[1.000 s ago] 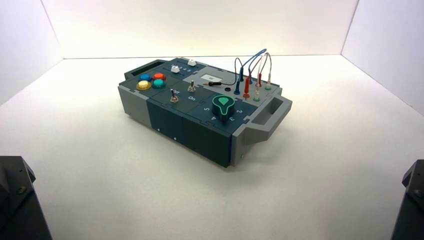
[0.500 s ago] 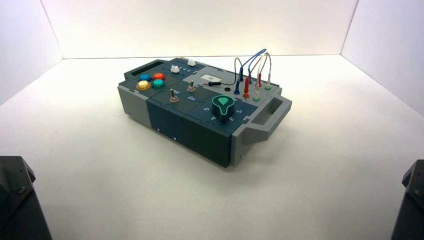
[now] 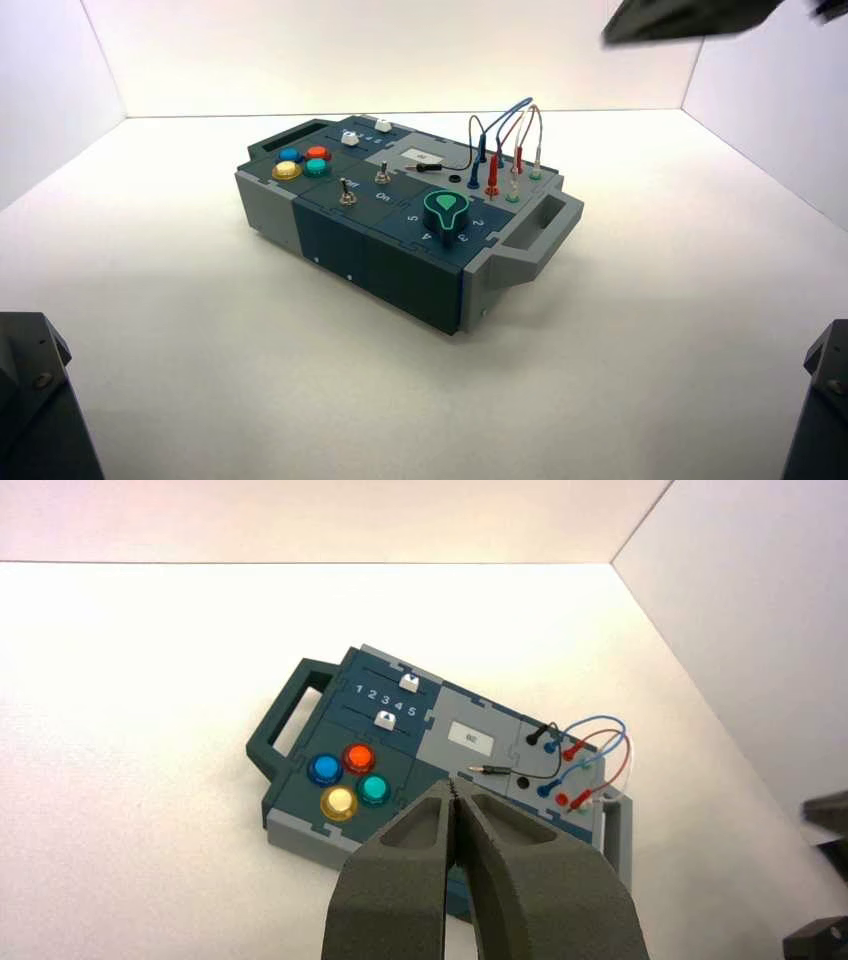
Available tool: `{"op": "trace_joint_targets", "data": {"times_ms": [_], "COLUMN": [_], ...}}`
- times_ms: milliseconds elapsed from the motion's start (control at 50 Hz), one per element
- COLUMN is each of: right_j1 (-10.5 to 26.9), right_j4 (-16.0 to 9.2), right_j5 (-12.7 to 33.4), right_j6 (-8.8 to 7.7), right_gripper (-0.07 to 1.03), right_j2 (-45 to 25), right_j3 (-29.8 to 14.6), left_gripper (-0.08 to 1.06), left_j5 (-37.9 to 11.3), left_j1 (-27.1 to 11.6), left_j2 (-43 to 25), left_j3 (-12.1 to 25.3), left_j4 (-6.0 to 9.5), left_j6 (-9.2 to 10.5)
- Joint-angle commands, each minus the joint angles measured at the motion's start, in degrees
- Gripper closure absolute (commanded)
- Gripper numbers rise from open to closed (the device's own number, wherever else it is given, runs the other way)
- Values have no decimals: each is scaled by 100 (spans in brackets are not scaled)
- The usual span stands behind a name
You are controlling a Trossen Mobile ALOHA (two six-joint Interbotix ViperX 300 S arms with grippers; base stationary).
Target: Flip the top switch off with the left gripper.
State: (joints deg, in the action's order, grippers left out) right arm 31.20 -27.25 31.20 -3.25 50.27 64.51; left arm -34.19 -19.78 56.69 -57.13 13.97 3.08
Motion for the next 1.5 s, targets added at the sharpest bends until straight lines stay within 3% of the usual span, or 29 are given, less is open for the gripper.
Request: {"op": "trace_joint_targets", "data": {"times_ms": [20,260,540,920,1200,1500], "right_j1": [343,668,668,668,659,624], "right_j4": [-18,62,35,53,35,35], "right_j5": [-158,-185,-202,-422,-475,-650], "right_j6": [-44,-97,-97,-97,-70,-53], "right_gripper": [99,99,99,99,99,99], "right_j2": [-642,-2021,-3199,-4122,-4834,-4931], "right_j3": [-387,-1125,-1406,-1661,-1793,-1687], "left_gripper": [101,101,101,101,101,101], "left_j5": [105,123,88,-237,-246,264], "left_j1": [-9,-26,-35,-35,-343,-888], "left_j2": [-255,-606,-633,-624,-1204,-1925], "left_j3": [281,589,580,598,562,536], "left_j4": [0,0,0,0,0,18], "left_j6": [-62,-62,-62,-176,-220,-193]}}
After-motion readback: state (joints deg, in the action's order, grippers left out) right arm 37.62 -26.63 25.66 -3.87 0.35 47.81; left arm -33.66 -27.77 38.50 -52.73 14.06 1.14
